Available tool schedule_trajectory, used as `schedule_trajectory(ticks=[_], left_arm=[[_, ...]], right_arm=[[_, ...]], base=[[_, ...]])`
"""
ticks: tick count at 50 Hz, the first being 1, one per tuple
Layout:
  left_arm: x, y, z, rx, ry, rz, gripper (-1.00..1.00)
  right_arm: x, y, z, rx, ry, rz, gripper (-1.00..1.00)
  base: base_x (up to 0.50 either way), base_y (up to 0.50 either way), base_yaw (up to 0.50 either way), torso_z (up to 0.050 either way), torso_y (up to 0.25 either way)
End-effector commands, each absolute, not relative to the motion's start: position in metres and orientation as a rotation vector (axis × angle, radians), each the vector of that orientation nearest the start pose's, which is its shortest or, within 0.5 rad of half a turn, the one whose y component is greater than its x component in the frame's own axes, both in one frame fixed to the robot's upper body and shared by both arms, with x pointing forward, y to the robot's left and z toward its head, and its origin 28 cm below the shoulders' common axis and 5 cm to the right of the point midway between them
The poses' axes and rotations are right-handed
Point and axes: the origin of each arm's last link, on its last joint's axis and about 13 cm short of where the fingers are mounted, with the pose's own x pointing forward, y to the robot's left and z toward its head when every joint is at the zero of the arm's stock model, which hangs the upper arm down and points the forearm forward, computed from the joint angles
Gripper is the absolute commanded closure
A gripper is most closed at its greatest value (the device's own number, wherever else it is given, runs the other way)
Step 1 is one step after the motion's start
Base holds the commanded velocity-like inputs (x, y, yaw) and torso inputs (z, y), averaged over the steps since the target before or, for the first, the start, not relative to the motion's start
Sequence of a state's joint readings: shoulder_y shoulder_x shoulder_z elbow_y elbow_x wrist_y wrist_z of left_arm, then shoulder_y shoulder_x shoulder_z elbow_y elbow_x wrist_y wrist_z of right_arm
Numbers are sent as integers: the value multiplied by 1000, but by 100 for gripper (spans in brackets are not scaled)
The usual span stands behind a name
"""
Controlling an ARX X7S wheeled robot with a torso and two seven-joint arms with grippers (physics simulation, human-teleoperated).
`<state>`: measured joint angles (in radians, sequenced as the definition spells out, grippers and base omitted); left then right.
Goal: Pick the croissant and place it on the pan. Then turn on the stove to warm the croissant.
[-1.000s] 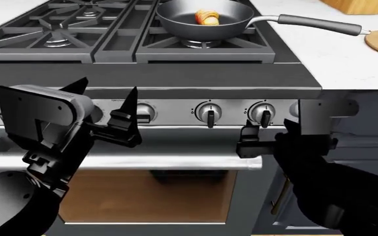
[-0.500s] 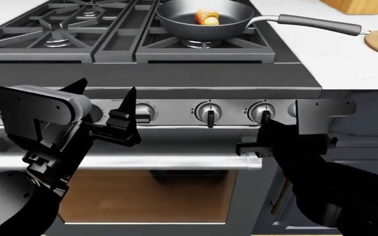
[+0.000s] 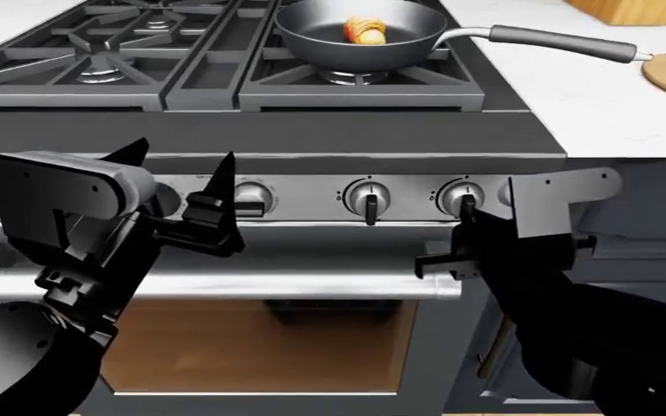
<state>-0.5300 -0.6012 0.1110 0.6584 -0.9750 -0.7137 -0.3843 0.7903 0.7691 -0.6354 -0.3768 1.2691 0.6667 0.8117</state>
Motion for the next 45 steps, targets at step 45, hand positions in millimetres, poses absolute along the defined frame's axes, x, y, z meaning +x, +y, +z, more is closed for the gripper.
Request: schedule_trajectory(ticks=[45], left_arm=[[226, 236, 218, -40, -206, -289, -100]], right_arm=[[246, -113, 191, -301, 243, 210, 100]], base=[[0, 0, 0, 0, 1]])
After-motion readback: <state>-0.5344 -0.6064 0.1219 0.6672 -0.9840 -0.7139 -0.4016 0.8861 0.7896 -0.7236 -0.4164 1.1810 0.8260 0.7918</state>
